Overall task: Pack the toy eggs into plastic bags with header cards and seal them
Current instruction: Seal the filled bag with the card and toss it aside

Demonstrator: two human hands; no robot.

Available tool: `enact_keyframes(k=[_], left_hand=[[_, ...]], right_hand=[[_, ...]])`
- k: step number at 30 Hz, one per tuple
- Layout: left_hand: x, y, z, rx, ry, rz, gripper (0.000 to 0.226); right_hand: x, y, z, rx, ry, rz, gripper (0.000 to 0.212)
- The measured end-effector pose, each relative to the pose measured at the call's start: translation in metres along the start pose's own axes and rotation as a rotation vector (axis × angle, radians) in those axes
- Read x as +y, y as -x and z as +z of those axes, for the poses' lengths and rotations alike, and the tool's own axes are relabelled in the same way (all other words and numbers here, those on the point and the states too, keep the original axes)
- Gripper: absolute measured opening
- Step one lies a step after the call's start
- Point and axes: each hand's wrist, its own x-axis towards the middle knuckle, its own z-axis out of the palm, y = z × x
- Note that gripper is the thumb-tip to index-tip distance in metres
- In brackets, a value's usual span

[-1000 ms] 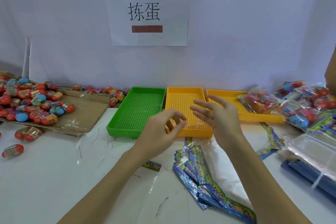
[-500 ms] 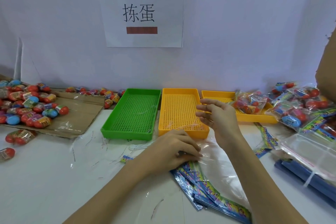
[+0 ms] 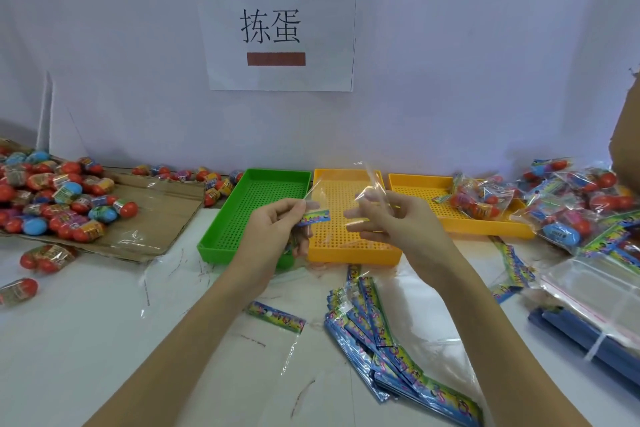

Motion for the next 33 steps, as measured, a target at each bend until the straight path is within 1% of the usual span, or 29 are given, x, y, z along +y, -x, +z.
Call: enact_keyframes(k=[2, 3, 5, 6, 7, 8, 10, 11, 12, 13, 15, 17, 18, 20, 22, 24, 25, 26, 28, 30, 32, 33], left_hand=[[0.002, 0.0, 0.001, -0.026, -0.018, 0.027, 0.031], [0.004, -0.001, 0.001, -0.039, -0.043, 0.039, 0.043], [0.007, -0.001, 0.001, -0.062, -0.145, 0.061, 0.084], [0.007, -0.001, 0.001, -0.065, -0.209, 0.075, 0.096], [0.007, -0.001, 0.0, -0.059, -0.248, 0.101, 0.094], [0.007, -0.001, -0.001, -0.038, -0.253, 0.128, 0.079], [0.006, -0.001, -0.003, 0.042, -0.234, 0.157, 0.036], [0.006, -0.002, -0.004, 0.077, -0.216, 0.159, 0.021], [0.005, -0.003, -0.006, 0.104, -0.19, 0.149, 0.013], [0.004, -0.004, -0.007, 0.125, -0.162, 0.132, 0.015], [0.004, -0.004, -0.007, 0.148, -0.143, 0.107, 0.029], [0.005, -0.003, -0.006, 0.161, -0.166, 0.113, 0.043], [0.006, -0.002, -0.005, 0.169, -0.178, 0.123, 0.046], [0.008, -0.001, -0.005, 0.175, -0.172, 0.133, 0.044], [0.008, -0.002, -0.005, 0.181, -0.16, 0.124, 0.044], [0.009, -0.002, -0.004, 0.202, -0.148, 0.089, 0.044], [0.009, -0.001, -0.003, 0.21, -0.124, 0.065, 0.044], [0.01, -0.002, -0.003, 0.206, -0.084, 0.042, 0.045], [0.012, -0.002, -0.004, 0.162, 0.043, -0.003, 0.048], [0.014, -0.001, -0.006, 0.111, 0.14, -0.067, 0.053], [0.017, 0.001, -0.005, 0.048, 0.184, -0.117, 0.048], [0.019, 0.0, -0.002, 0.027, 0.193, -0.126, 0.045]], right_hand=[[0.004, 0.0, 0.002, 0.042, -0.03, -0.01, 0.016], [0.006, 0.0, 0.003, 0.062, -0.032, -0.012, 0.014], [0.006, 0.0, 0.004, 0.083, -0.016, -0.003, 0.014], [0.006, -0.001, 0.004, 0.084, -0.005, 0.001, 0.013], [0.006, 0.0, 0.004, 0.081, 0.003, 0.006, 0.013], [0.007, 0.0, 0.004, 0.075, 0.009, 0.011, 0.013], [0.006, 0.001, 0.006, 0.06, 0.007, 0.022, 0.015], [0.005, 0.002, 0.007, 0.052, 0.001, 0.029, 0.017], [0.004, 0.003, 0.007, 0.043, -0.005, 0.038, 0.018], [0.003, 0.004, 0.008, 0.032, -0.013, 0.045, 0.02], [0.003, 0.004, 0.01, 0.023, -0.022, 0.044, 0.02], [0.003, 0.005, 0.014, 0.055, -0.009, 0.004, 0.018], [0.004, 0.005, 0.015, 0.092, 0.012, -0.039, 0.017], [0.003, 0.004, 0.018, 0.16, 0.069, -0.123, 0.019], [-0.001, 0.006, 0.021, 0.156, 0.041, -0.148, 0.035], [-0.004, 0.007, 0.021, 0.07, -0.153, -0.117, 0.053], [-0.005, 0.007, 0.02, 0.029, -0.195, -0.112, 0.058], [-0.005, 0.007, 0.019, 0.006, -0.158, -0.133, 0.06], [-0.003, 0.006, 0.017, -0.031, 0.103, -0.215, 0.056], [0.0, 0.005, 0.018, -0.097, 0.331, -0.253, 0.041], [0.003, 0.006, 0.023, -0.082, 0.369, -0.269, 0.024], [0.005, 0.006, 0.026, -0.021, 0.363, -0.287, 0.021]])
